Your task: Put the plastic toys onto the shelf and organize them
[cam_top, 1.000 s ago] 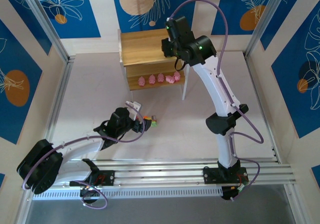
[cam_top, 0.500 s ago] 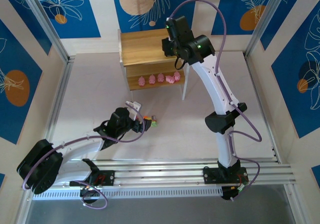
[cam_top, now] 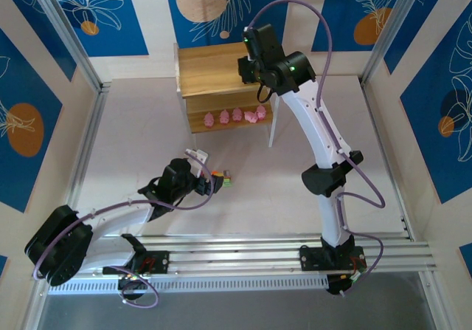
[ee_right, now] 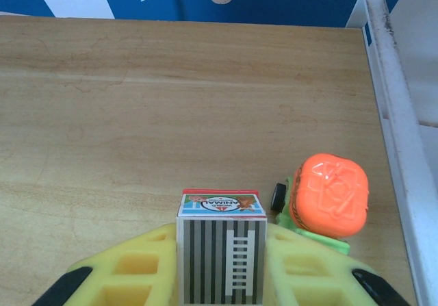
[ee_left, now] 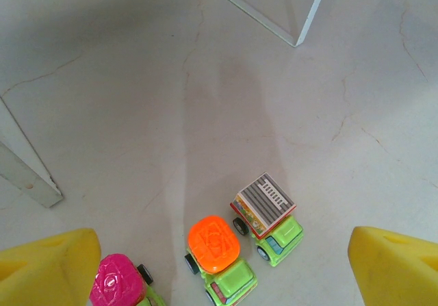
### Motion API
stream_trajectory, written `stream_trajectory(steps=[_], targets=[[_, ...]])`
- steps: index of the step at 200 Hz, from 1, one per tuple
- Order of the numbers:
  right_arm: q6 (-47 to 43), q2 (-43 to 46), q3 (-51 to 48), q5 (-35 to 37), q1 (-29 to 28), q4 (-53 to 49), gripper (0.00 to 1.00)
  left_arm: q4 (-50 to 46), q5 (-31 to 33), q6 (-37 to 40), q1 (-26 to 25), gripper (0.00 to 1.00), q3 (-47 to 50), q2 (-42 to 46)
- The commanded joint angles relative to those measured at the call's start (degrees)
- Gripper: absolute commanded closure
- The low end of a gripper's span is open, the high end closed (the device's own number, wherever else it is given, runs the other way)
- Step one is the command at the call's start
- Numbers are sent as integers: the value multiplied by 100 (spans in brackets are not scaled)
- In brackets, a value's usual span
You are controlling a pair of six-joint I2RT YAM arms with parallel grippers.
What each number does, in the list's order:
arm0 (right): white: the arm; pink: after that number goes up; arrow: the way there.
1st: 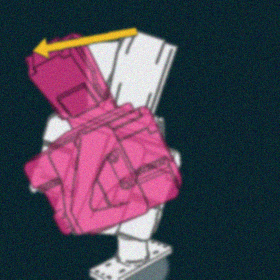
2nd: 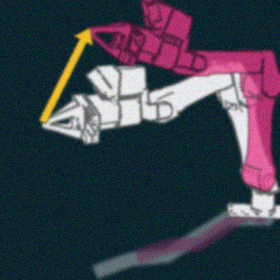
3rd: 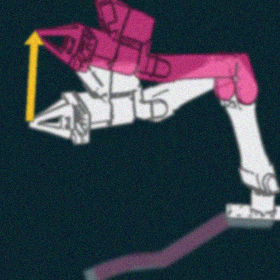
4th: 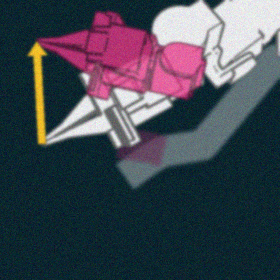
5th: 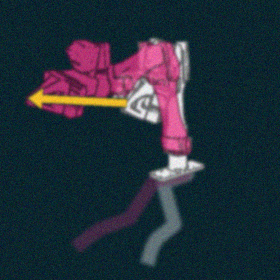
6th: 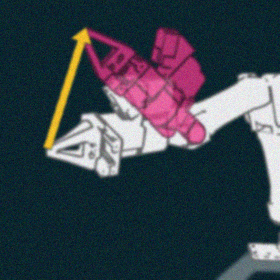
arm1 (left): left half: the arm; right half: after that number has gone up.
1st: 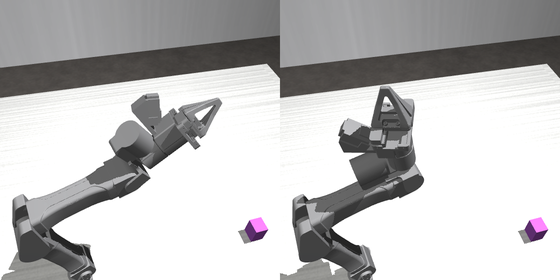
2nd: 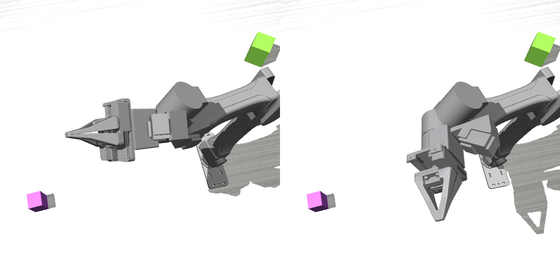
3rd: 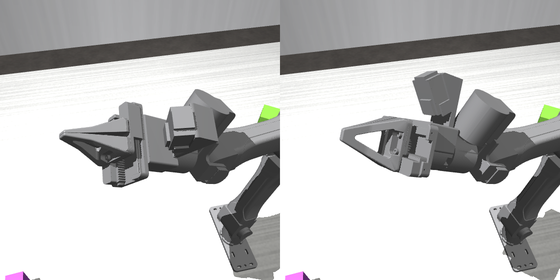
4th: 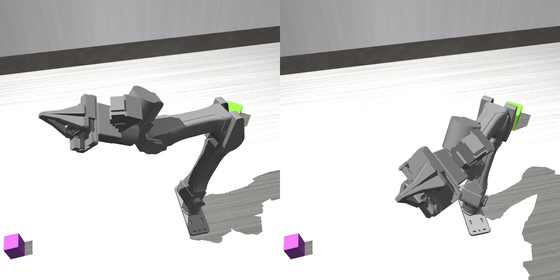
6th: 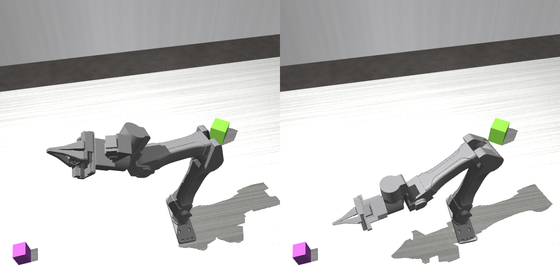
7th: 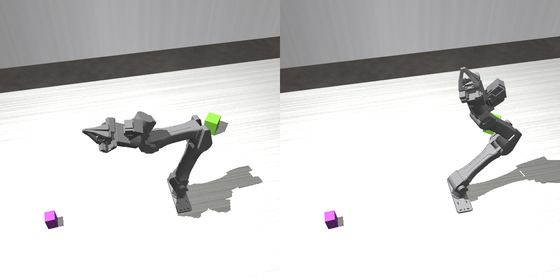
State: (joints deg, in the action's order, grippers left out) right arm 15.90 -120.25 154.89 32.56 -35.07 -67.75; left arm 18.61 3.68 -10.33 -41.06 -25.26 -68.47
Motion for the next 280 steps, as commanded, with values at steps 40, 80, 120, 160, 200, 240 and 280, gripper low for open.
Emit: stream_trajectory(steps=[40,80,120,160,200,240,280], targets=[[-115,-139,199,-70,34,68,77,-54,62,75,-40,7,-186,-61],[-138,-139,204,-69,63,104,70,-51,60,75,-35,7,-183,-69],[-179,-139,226,-83,77,161,63,-54,62,75,-40,7,-182,-66],[-216,-147,253,-61,87,191,61,-51,71,86,-34,7,-184,-62],[-223,-11,299,-71,68,208,59,-54,89,86,-37,7,-182,-62],[-232,290,250,18,-7,227,57,-57,119,86,-37,7,-187,-53],[-230,683,-88,150,-146,218,57,-76,175,67,-41,5,-188,-37]])
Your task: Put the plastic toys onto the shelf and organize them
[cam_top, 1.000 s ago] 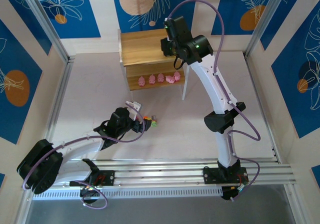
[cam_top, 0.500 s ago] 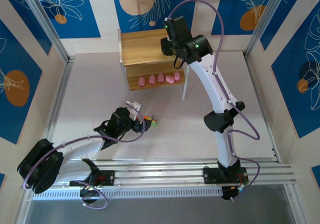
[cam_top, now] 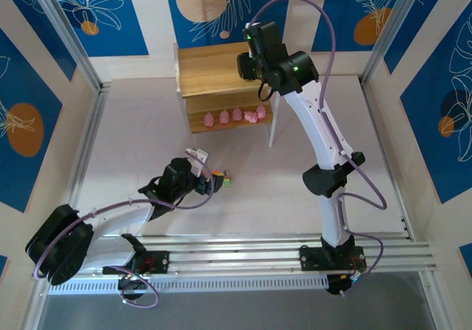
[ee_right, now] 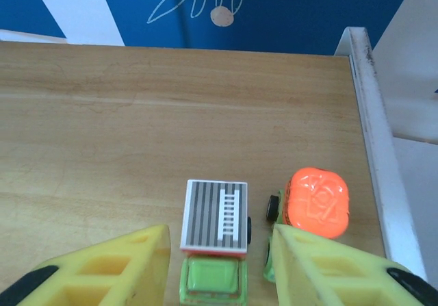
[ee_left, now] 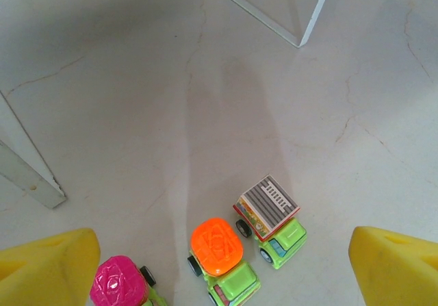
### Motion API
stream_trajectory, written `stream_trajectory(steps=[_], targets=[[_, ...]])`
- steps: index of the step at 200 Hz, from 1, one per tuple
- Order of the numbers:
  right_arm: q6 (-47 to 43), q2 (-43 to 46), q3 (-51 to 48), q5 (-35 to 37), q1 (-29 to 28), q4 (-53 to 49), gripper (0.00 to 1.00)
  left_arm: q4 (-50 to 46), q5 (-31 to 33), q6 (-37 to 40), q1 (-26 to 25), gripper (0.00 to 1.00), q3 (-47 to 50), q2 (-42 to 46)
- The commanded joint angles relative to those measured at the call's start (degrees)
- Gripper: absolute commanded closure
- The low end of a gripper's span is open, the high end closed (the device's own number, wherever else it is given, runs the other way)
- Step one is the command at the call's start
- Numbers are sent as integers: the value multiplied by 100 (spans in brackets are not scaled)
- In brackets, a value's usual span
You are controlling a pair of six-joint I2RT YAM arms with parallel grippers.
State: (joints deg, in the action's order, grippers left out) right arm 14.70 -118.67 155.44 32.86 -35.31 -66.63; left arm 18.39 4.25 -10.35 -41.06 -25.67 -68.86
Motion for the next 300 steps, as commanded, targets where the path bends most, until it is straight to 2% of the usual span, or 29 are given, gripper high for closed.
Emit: stream_trajectory(steps=[1,46,123,165,226,300], targets=[[-104,532,-152,122,-124,106,56,-55,119,68,-38,5,-143,3],[-59,1304,-1149,342,-400,254,56,-65,214,59,-42,0,-100,109],[323,3249,-4583,577,-953,1249,56,-287,683,-73,-38,0,-92,277],[737,3881,-6005,550,-1156,1575,56,-405,978,-171,-42,0,-100,323],[1293,4106,-7167,540,-1484,1849,56,-357,1057,-327,-20,0,-80,170],[2022,3813,-8093,322,-1868,2342,56,-977,1666,-475,-18,0,-338,75]])
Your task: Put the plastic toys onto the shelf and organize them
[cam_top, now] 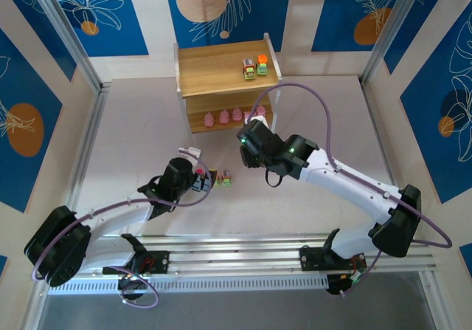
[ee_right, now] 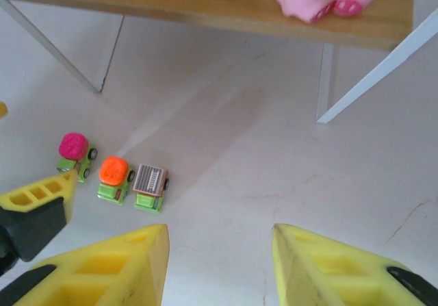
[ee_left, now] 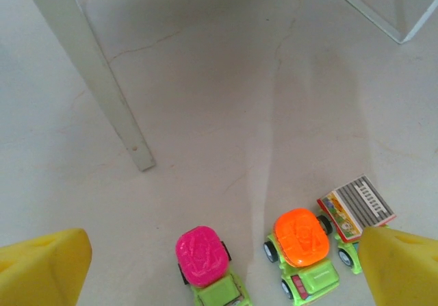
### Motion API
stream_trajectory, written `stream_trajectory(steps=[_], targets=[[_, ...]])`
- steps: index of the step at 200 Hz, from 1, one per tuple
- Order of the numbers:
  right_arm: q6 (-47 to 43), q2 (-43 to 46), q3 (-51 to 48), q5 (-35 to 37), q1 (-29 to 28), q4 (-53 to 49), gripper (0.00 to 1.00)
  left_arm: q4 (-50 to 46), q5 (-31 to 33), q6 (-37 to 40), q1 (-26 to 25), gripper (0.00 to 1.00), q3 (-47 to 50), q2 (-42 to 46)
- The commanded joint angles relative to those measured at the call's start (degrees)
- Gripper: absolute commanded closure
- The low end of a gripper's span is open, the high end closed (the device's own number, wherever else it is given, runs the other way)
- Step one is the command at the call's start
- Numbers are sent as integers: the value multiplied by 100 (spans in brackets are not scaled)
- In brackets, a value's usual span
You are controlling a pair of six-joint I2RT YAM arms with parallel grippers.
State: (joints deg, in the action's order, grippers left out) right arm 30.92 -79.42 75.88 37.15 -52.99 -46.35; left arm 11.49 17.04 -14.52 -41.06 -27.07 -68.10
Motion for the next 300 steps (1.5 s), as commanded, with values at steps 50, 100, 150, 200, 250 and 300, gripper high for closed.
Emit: stream_trajectory(steps=[50,100,150,200,250,300], targets=[[702,-483,-275,-308,-237,585,56,-591,542,-67,-13,0,-352,-141],[931,-982,-304,-468,-308,753,57,-768,665,-115,28,0,-446,-252],[1086,-1445,-316,-603,-325,929,56,-868,624,-217,163,0,-461,-304],[1142,-1888,-239,-699,-326,1017,56,-924,469,-297,303,0,-467,-338],[1167,-2260,-127,-865,-308,1145,56,-920,327,-375,433,0,-431,-324],[1162,-2558,-12,-971,-282,1214,55,-911,237,-459,550,0,-383,-275]])
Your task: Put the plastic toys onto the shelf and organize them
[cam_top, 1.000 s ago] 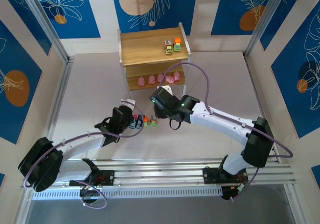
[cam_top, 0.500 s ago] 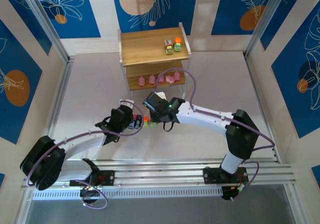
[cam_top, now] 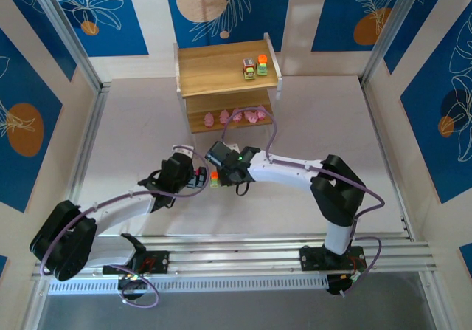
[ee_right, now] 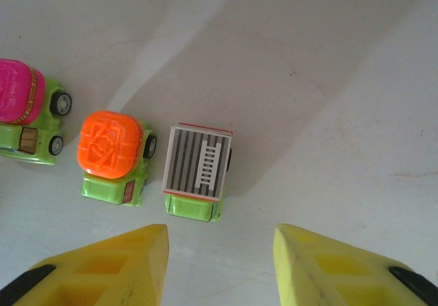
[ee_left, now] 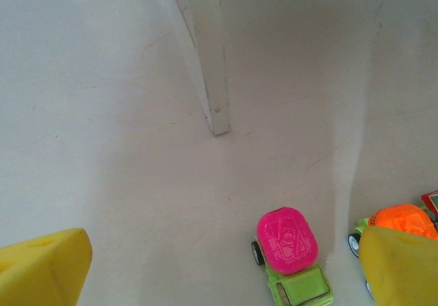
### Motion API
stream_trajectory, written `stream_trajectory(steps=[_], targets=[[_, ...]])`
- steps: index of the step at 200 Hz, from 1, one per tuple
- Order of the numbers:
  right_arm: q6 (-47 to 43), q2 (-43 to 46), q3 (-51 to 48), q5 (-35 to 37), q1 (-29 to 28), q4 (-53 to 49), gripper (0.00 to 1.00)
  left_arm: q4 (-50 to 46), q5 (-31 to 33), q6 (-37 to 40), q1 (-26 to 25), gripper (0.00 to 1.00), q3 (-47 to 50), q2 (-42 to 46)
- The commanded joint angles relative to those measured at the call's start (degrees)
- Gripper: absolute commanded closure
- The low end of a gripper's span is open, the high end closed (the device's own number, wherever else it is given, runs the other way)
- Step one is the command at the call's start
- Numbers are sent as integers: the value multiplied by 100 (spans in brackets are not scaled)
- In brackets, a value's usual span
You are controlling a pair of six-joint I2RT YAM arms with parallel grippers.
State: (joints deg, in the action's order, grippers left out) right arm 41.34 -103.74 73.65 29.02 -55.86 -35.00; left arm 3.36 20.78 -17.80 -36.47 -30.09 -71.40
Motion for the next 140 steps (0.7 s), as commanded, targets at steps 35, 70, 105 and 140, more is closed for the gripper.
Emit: stream_trajectory(steps=[35,70,105,140], targets=[[120,-249,278,-208,14,125,55,-90,-166,-153,137,0,-59,68],[111,-389,378,-246,23,134,55,-89,-190,-164,157,0,-59,56],[111,-506,478,-234,83,99,54,-89,-189,-171,173,0,-60,69],[112,-574,500,-281,138,105,53,-80,-185,-189,189,0,-38,107]])
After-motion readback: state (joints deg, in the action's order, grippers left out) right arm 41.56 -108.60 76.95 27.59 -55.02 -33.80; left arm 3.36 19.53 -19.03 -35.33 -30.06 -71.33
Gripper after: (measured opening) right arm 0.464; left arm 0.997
